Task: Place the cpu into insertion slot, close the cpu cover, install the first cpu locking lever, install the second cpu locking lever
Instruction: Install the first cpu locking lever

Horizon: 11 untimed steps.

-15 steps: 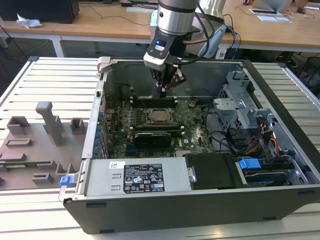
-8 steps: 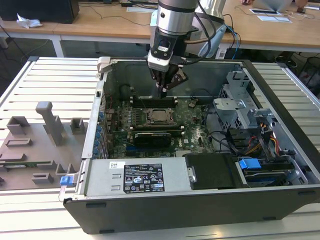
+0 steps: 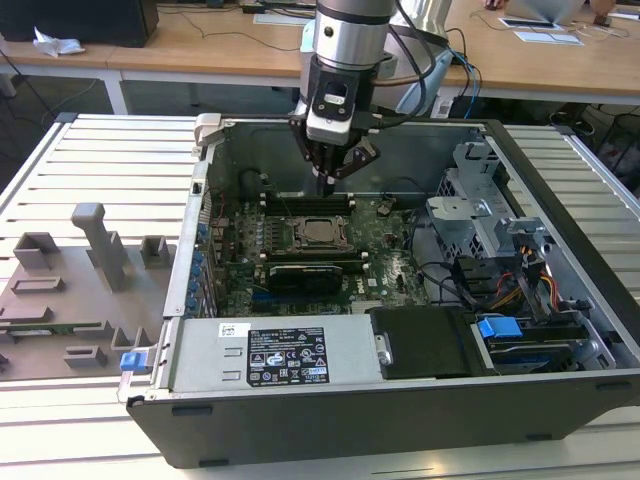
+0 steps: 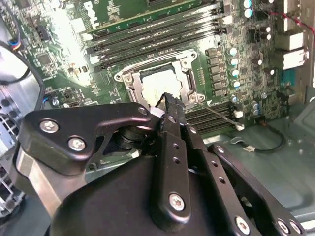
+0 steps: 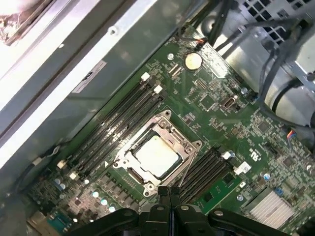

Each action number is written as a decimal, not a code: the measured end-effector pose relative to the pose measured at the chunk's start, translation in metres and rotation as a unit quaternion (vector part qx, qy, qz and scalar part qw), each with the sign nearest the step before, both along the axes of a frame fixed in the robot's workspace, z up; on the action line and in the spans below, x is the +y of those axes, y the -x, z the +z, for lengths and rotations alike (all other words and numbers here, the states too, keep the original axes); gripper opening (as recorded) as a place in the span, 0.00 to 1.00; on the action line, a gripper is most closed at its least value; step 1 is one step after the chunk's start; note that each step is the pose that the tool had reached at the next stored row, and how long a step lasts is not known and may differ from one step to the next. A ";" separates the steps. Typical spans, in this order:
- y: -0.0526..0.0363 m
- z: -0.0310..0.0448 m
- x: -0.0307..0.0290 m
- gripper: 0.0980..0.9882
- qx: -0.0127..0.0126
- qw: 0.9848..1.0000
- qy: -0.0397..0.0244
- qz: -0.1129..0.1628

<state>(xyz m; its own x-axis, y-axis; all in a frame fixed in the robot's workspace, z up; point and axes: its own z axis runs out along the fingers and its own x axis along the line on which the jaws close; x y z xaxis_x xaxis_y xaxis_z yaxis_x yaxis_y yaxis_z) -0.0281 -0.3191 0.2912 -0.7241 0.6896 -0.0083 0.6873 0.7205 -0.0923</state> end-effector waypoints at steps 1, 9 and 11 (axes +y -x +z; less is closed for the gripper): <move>0.0000 0.0000 0.0000 0.01 0.000 1.000 0.000 0.008; 0.0000 0.0000 0.0000 0.01 0.000 0.997 0.000 0.083; 0.0000 0.0000 0.0000 0.01 0.000 0.994 0.000 0.105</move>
<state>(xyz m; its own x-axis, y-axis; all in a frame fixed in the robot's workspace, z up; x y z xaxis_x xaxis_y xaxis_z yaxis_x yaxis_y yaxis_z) -0.0281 -0.3191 0.2912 -0.8519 0.5236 -0.0083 0.5220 0.8479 -0.0924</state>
